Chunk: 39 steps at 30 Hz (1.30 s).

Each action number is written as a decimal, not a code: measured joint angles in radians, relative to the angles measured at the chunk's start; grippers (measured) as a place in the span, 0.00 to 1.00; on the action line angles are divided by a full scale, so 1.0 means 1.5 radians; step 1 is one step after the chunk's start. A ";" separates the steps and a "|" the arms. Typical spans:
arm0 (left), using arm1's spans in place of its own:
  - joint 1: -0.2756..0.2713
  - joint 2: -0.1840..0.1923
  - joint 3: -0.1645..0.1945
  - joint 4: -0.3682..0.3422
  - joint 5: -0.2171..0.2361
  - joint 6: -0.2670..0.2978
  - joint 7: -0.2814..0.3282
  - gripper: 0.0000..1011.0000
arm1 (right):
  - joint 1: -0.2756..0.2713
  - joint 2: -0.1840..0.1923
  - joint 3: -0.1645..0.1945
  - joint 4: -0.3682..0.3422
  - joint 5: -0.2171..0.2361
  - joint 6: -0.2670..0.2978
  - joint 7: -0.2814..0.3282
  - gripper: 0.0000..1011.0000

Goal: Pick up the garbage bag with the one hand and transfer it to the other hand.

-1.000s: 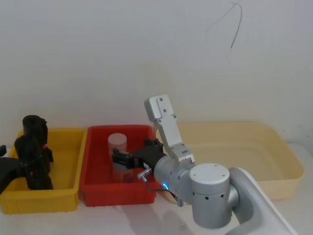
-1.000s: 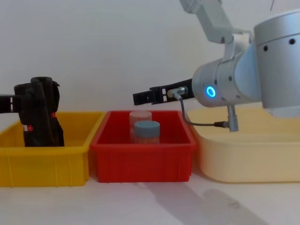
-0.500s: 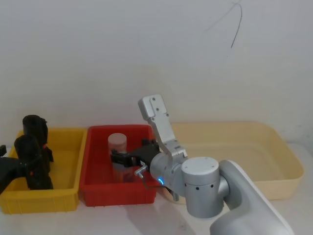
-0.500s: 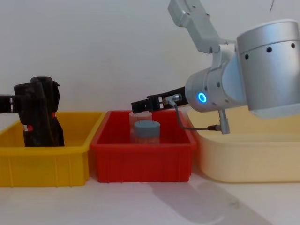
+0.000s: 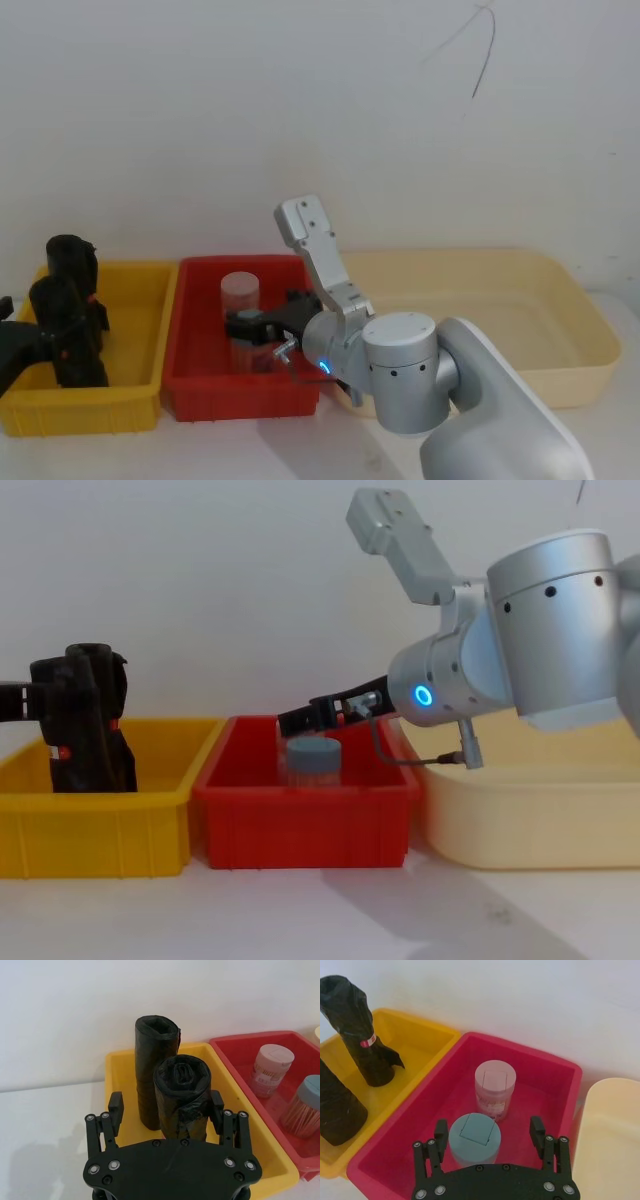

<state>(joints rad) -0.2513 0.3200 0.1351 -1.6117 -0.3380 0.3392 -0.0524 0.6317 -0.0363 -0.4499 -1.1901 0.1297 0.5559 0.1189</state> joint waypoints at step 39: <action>0.000 0.000 0.000 0.000 0.000 0.000 0.000 0.99 | 0.014 -0.019 0.001 0.046 -0.018 0.028 0.014 0.99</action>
<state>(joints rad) -0.2513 0.3201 0.1351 -1.6117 -0.3380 0.3392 -0.0524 0.6524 -0.0649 -0.4491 -1.1211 0.1028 0.5983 0.1403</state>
